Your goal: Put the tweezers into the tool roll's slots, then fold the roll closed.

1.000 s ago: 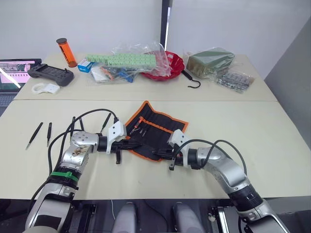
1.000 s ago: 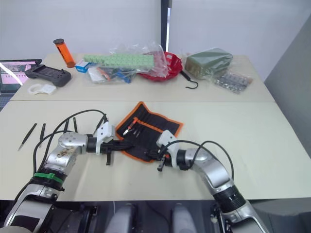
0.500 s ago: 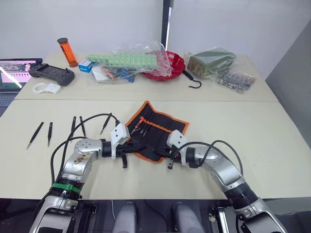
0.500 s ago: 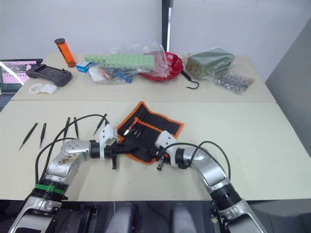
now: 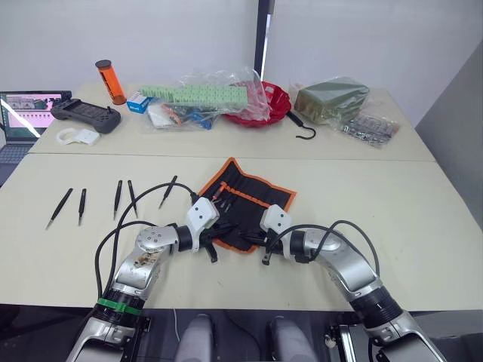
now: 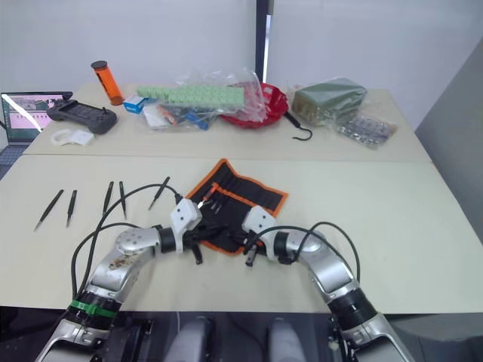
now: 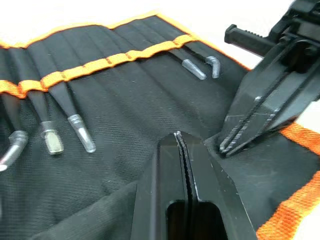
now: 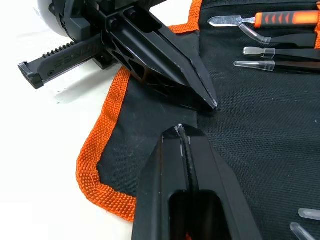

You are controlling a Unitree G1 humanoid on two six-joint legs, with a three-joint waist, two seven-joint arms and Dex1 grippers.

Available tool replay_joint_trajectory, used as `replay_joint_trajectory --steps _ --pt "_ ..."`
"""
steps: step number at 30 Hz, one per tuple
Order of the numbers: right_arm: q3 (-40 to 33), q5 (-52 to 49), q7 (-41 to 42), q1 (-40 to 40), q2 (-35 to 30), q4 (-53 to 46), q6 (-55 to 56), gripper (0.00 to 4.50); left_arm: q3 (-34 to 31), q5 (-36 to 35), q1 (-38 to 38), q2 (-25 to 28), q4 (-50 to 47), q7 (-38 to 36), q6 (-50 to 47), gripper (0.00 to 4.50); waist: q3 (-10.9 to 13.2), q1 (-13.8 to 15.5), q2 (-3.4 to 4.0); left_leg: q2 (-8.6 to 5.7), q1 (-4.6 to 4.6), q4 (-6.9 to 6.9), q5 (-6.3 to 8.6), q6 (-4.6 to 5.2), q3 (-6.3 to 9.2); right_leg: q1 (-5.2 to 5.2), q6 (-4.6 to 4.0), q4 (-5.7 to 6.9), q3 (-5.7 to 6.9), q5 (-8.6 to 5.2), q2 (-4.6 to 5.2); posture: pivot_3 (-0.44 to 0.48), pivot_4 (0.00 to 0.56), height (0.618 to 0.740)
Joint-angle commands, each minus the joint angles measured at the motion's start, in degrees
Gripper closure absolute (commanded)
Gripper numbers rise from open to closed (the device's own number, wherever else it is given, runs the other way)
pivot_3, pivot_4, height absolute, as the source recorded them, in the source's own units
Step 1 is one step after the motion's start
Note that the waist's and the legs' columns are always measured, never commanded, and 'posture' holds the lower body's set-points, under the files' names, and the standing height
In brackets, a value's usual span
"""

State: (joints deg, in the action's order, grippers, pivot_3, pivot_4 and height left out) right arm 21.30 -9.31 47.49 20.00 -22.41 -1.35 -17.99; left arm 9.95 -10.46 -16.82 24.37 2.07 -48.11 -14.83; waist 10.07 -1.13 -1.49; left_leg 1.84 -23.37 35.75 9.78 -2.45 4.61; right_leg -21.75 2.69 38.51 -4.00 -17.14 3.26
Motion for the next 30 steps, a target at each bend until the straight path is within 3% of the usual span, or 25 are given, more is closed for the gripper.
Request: replay_joint_trajectory --steps 1,11,19,30 --pt "1.45 2.1 0.59 -1.69 -1.0 1.58 -1.36 4.5 -3.95 1.72 0.44 1.09 5.43 5.15 -0.72 4.47 -0.09 -0.04 0.01 0.01 0.16 -0.06 0.0 0.0 0.0 0.16 0.08 -0.08 0.0 -0.05 0.0 0.0 0.15 0.74" --pt "0.98 2.55 1.28 0.12 -0.66 3.91 -1.04 4.5 -9.21 0.98 -0.33 4.86 13.0 7.7 5.84 4.47 -0.58 -1.57 -0.04 0.14 1.08 -0.84 0.0 0.0 -0.08 0.79 0.21 -0.47 -0.05 -0.28 -0.08 0.0 0.15 0.74" --pt "1.23 2.71 1.64 0.23 0.12 4.61 -0.86 4.5 -12.46 -6.2 0.73 3.98 6.8 2.95 2.95 4.47 -0.58 -1.47 -0.02 0.12 1.02 -0.95 0.01 -0.01 -0.08 0.73 0.18 -0.5 -0.08 -0.31 -0.06 0.0 0.15 0.74" --pt "-0.8 -0.37 3.41 1.02 1.54 1.3 -2.72 4.5 -18.06 -9.76 1.28 5.47 3.39 3.92 1.04 4.47 -0.57 -1.29 -0.04 0.11 0.85 -1.0 0.01 -0.02 -0.08 0.57 0.17 -0.55 -0.05 -0.31 -0.03 0.0 0.15 0.74"
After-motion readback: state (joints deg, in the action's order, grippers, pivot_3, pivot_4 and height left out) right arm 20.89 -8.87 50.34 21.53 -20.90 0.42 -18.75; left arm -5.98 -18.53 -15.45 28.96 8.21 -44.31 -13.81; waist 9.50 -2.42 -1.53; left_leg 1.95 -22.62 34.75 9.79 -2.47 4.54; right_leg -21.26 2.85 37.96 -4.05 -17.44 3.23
